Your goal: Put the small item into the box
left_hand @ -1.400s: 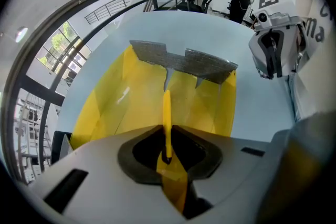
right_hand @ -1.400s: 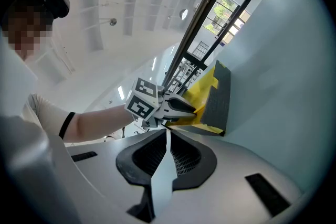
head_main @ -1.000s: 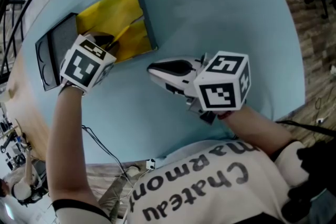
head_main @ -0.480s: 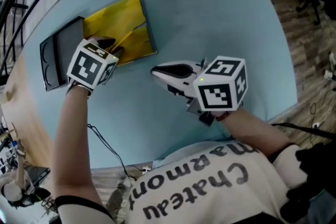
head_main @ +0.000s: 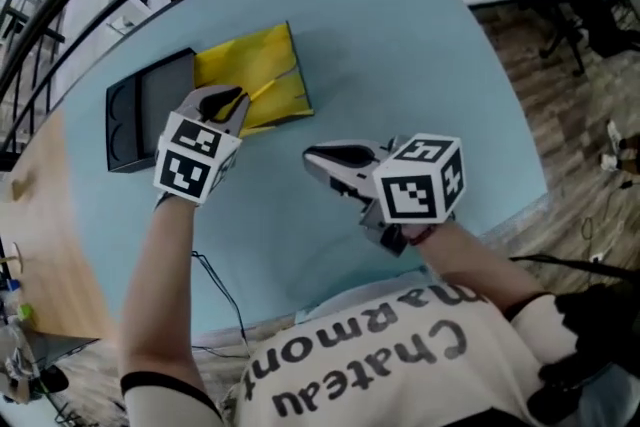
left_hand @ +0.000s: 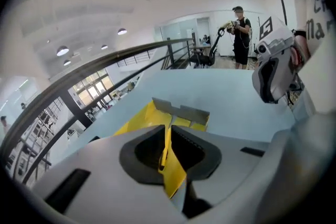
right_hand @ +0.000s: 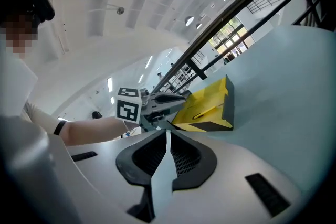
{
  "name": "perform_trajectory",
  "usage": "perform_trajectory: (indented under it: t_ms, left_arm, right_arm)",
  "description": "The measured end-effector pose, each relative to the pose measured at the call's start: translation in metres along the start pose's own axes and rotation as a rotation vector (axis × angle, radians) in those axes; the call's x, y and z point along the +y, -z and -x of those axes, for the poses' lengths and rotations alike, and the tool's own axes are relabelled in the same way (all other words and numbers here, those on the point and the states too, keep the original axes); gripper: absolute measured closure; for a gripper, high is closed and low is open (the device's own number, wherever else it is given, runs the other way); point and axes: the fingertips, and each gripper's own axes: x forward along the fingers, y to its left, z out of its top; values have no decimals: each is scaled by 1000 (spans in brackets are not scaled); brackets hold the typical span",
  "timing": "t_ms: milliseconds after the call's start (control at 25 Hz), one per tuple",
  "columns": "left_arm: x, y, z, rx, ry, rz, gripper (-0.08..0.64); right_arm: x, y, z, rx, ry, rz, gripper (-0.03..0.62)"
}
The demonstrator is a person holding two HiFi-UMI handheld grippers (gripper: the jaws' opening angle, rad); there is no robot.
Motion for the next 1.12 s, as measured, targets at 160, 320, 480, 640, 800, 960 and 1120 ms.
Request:
perform_trajectory:
  t_ms: [160, 320, 480, 640, 800, 960, 1120]
  left_arm:
    - [-7, -15, 60, -177, -16, 26, 539]
    - [-15, -13, 118, -297, -41, 26, 557]
    - [-25, -8, 175, -437, -51, 136, 557]
    - [-37, 4, 226, -540, -43, 255, 557]
    - [-47, 24, 271, -602, -61, 291, 557]
    - [-66, 40, 310, -642, -69, 279, 557]
    - [-86, 57, 338, -656, -65, 306, 557]
  right_arm:
    - [39, 4, -1, -39, 19, 28, 546]
    - [79, 12, -3, -71, 28, 66, 546]
    - [108, 22, -4, -92, 59, 127, 546]
    - [132, 28, -5, -119, 81, 153, 545]
    - [151, 37, -14, -137, 92, 172, 545]
    - [166, 48, -20, -163, 92, 182, 546]
    - [174, 64, -21, -190, 99, 168, 546]
